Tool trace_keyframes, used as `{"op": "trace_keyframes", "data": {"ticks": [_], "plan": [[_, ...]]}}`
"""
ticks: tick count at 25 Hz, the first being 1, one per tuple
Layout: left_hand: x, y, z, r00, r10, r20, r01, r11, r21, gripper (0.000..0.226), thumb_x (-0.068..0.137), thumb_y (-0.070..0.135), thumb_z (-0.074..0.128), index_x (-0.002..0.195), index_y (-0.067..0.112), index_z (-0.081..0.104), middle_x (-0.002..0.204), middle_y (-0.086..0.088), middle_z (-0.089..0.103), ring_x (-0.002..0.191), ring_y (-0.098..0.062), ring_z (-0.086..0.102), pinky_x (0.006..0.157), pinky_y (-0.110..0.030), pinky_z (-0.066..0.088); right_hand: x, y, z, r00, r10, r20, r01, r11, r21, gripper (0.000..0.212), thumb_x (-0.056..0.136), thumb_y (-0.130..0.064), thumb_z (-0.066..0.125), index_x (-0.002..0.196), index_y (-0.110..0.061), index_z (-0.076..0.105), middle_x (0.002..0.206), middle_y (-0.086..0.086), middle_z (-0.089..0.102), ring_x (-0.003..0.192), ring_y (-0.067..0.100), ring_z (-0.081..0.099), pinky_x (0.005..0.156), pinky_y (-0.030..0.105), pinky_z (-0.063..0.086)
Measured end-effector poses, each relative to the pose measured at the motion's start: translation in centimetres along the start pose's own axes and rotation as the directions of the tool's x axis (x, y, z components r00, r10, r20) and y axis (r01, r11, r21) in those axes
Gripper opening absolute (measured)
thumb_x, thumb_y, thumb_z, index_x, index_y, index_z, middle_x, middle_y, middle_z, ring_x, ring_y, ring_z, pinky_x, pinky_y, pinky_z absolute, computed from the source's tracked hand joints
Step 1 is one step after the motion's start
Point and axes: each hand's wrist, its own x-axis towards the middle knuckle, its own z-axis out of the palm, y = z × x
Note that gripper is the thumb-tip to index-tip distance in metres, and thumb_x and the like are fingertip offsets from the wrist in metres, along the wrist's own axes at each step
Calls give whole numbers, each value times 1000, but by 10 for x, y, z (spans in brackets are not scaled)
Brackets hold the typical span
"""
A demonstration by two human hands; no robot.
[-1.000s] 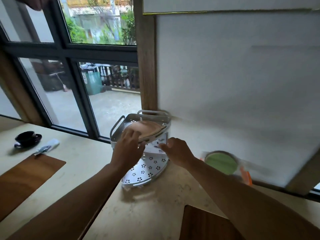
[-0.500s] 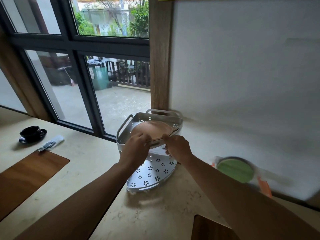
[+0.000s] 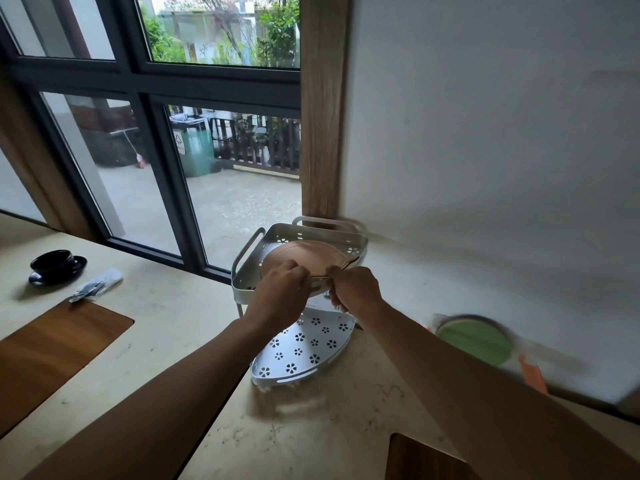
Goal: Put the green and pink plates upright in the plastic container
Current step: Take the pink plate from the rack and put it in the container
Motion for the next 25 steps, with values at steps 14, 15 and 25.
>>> {"op": "trace_keyframes", "data": {"ticks": [14, 15, 25], "plan": [[4, 22, 0, 984, 76, -161, -59, 993, 105, 14, 86, 3, 60, 96, 6, 69, 97, -11, 68, 92, -35, 59, 80, -42, 49, -2, -33, 4, 986, 20, -168, 1, 992, 122, 24, 84, -27, 63, 93, -5, 68, 85, 12, 75, 67, 24, 73, 64, 35, 62], [3, 25, -1, 981, 97, -167, -79, 990, 113, 13, 87, 5, 60, 95, 6, 70, 95, -12, 68, 90, -35, 59, 77, -42, 49, -5, -32, 3, 985, -13, -175, 37, 990, 137, 17, 85, -24, 61, 83, -9, 68, 87, 13, 75, 74, 26, 73, 73, 40, 62], [7, 49, -23, 945, 4, -328, -38, 995, -97, 28, 98, 28, 51, 95, 10, 72, 92, -9, 70, 78, -21, 62, 67, -39, 54, -41, -45, -41, 923, -328, -203, 378, 873, 308, 20, 96, -27, 51, 89, -15, 66, 85, 7, 66, 83, 26, 65, 78, 48, 57]]}}
